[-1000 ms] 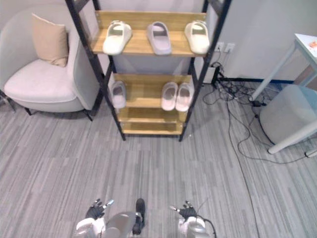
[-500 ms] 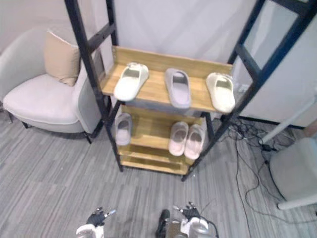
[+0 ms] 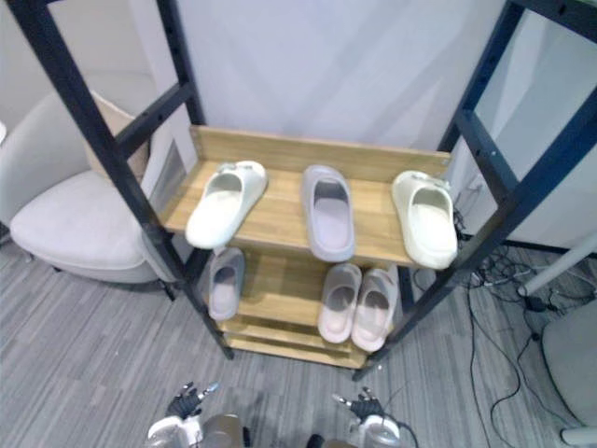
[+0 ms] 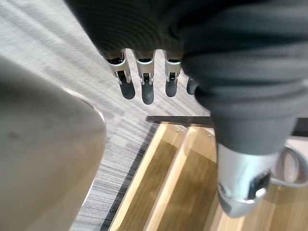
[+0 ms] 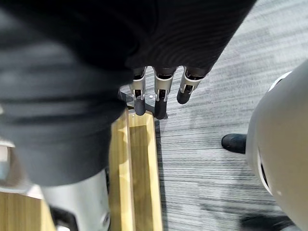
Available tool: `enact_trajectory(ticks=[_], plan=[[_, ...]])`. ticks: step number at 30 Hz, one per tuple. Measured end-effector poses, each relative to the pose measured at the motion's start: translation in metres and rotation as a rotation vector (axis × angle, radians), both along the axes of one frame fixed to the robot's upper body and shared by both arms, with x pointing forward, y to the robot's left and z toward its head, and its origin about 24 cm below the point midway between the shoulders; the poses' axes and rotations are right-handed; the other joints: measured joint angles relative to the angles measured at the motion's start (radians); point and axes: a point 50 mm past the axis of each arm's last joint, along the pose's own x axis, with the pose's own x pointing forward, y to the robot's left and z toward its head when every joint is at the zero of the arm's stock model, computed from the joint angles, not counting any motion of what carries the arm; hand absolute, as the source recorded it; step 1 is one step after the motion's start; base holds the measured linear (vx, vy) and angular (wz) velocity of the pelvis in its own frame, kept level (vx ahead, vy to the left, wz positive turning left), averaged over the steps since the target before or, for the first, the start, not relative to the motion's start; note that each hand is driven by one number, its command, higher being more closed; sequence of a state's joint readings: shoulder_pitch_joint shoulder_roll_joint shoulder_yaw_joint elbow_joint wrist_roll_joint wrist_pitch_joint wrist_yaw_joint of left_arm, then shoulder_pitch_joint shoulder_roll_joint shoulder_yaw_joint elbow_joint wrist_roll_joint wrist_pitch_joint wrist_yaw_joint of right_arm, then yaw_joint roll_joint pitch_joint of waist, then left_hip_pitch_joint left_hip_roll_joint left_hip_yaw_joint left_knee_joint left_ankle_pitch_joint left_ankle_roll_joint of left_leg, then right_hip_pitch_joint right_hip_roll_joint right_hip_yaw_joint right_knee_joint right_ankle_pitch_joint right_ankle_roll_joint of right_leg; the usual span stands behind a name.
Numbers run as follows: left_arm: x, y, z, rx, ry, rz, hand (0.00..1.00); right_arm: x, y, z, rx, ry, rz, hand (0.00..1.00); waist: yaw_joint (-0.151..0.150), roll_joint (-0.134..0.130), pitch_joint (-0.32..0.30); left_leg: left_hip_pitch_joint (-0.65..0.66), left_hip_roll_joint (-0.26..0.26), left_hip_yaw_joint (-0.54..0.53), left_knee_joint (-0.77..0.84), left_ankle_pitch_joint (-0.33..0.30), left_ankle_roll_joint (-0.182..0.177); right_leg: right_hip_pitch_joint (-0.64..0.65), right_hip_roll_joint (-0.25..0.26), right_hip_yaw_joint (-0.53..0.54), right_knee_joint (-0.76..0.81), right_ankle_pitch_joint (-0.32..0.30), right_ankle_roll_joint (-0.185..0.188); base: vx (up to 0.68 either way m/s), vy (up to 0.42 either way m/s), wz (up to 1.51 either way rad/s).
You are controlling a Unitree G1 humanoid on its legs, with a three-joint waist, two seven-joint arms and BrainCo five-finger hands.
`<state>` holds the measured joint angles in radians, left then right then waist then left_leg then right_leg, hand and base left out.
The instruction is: Organize the slippers on the shoe rack
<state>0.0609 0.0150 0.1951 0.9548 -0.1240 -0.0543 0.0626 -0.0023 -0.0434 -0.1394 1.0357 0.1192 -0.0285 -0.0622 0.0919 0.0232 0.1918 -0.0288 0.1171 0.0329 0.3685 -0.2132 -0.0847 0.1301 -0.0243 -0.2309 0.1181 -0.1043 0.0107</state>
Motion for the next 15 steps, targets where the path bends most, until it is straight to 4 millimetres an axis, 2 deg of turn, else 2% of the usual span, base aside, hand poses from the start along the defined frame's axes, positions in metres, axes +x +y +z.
enact_trajectory(ticks=[1,2,5,6,10,15], plan=[[-0.001,0.001,0.000,0.004,0.005,-0.005,0.00,0.000,0.001,0.000,0.002,0.000,-0.002,0.00,-0.004,-0.006,-0.004,0.004,-0.007,0.003,-0.008,0.002,0.003,0.000,-0.009,0.000,-0.002,0.000,0.002,0.24,0.182,-0.17],[-0.001,0.005,-0.001,0.016,0.018,-0.023,0.00,-0.006,0.004,-0.002,0.015,0.016,-0.008,0.00,-0.007,-0.029,-0.017,0.016,-0.027,0.021,-0.022,0.006,0.011,0.003,-0.031,0.007,-0.012,0.004,0.018,0.23,0.175,-0.09],[-0.004,0.006,-0.003,0.021,0.036,-0.028,0.00,-0.011,0.007,-0.004,0.025,0.029,-0.018,0.00,-0.005,-0.045,-0.028,0.075,-0.072,0.039,-0.082,0.016,0.028,0.047,-0.070,0.023,-0.049,0.009,0.039,0.20,0.173,-0.16],[-0.006,0.004,-0.004,0.021,0.044,-0.049,0.00,-0.011,0.007,-0.005,0.026,0.031,-0.017,0.00,-0.005,-0.040,-0.030,0.104,-0.088,0.042,-0.114,0.021,0.035,0.059,-0.082,0.027,-0.054,0.006,0.050,0.12,0.112,-0.08],[-0.005,-0.001,-0.005,0.024,0.054,-0.108,0.00,-0.011,0.007,-0.004,0.026,0.030,-0.005,0.00,-0.010,-0.031,-0.039,0.139,-0.108,0.041,-0.175,0.036,0.057,0.062,-0.098,0.028,-0.056,0.002,0.057,0.05,0.057,-0.02],[-0.005,-0.002,-0.005,0.031,0.057,-0.138,0.00,-0.011,0.008,-0.005,0.025,0.031,0.019,0.00,-0.011,-0.033,-0.041,0.171,-0.112,0.047,-0.247,0.068,0.057,0.060,-0.098,0.040,-0.065,0.006,0.062,-0.02,-0.008,-0.05]])
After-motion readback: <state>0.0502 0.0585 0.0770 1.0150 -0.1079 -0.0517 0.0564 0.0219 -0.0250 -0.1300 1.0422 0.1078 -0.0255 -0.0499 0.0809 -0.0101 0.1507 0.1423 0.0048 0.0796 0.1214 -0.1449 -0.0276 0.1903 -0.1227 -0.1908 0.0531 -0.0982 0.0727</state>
